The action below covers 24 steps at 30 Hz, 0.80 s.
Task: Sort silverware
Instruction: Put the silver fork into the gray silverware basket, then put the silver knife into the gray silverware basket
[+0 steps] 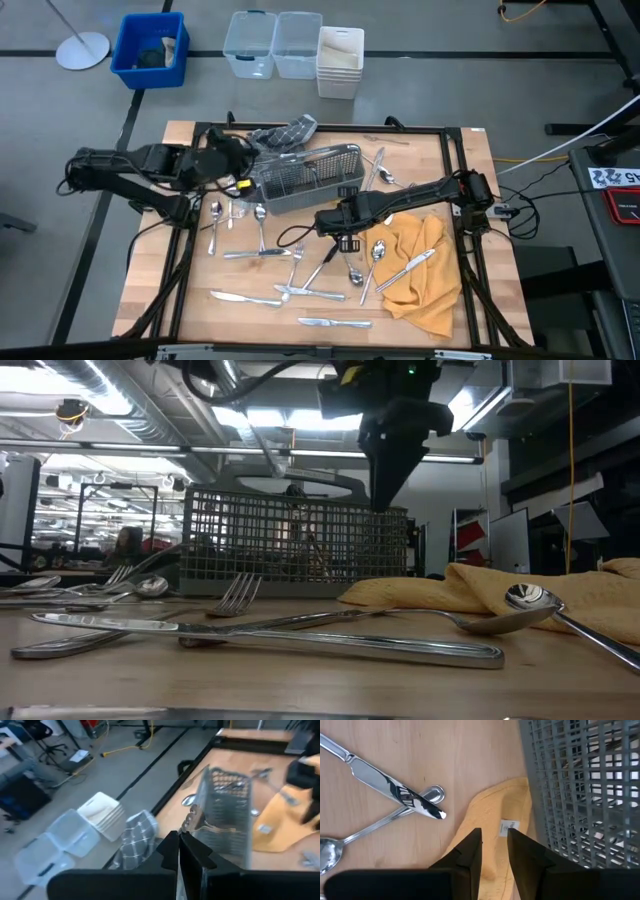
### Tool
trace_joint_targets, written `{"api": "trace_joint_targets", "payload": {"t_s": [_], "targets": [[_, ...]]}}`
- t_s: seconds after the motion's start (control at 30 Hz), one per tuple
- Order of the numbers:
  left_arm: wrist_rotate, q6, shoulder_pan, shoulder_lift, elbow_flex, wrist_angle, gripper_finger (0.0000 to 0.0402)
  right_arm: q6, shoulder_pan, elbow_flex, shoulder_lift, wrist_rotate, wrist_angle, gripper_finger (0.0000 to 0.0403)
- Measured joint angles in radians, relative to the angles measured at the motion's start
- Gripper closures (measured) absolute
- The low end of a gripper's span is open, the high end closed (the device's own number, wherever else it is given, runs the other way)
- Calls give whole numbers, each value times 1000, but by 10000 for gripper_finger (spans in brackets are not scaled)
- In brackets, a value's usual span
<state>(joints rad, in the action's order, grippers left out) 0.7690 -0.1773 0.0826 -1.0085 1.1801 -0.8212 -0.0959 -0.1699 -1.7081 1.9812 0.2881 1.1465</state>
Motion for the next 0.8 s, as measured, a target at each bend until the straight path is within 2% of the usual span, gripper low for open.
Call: {"api": "trace_joint_targets", "payload": {"t_s": [0.27, 0.47, 0.8], "targets": [[-8, 24, -38, -119, 0, -5, 401, 1, 0, 0, 0, 0, -1, 307], [-68, 52, -38, -208, 0, -6, 398, 1, 0, 0, 0, 0, -1, 307], [-71, 54, -35, -261, 0, -6, 315, 2, 0, 0, 1, 0, -1, 307]]}}
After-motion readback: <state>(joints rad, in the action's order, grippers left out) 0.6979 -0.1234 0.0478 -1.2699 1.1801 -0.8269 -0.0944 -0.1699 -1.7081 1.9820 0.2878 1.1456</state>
